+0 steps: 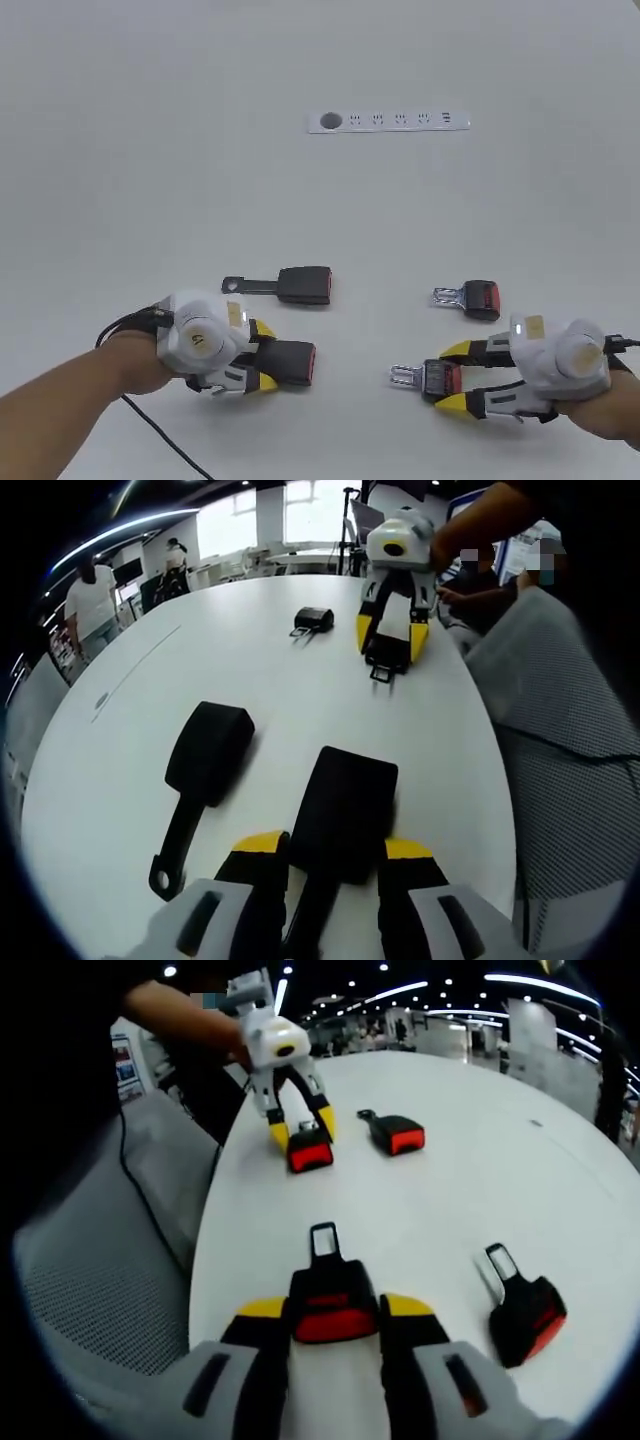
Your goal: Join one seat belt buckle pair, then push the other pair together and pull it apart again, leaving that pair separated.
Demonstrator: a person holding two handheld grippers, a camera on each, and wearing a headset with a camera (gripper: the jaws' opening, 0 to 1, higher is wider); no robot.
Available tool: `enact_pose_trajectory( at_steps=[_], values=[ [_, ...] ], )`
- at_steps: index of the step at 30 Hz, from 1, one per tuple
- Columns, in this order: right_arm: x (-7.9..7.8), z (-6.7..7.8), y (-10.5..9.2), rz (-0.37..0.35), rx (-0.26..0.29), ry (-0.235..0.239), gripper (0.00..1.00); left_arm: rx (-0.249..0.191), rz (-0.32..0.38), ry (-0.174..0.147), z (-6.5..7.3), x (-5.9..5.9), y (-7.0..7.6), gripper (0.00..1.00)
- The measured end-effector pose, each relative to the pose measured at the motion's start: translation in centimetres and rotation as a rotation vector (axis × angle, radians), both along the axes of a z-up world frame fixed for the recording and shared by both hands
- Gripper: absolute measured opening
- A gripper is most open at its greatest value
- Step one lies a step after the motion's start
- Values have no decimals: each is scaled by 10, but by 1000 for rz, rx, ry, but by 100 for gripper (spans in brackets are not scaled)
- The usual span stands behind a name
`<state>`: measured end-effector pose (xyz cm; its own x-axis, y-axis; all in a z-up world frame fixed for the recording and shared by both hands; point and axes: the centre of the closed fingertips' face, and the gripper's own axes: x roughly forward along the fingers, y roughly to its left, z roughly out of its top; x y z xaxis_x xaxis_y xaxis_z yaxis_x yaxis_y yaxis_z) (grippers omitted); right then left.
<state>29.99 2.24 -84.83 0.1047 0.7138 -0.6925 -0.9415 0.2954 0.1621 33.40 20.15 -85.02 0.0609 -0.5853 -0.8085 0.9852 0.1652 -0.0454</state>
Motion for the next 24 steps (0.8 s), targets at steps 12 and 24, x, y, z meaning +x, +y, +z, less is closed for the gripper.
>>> enact_pose_trajectory(
  at_steps=[12, 24],
  values=[
    [6, 5, 51, 48, 50, -19, 35, 22, 5, -1, 0, 1, 0, 36],
    [17, 3, 84, 82, 62, -14, 35, 33, -5, -6, -1, 1, 0, 36]
  ],
)
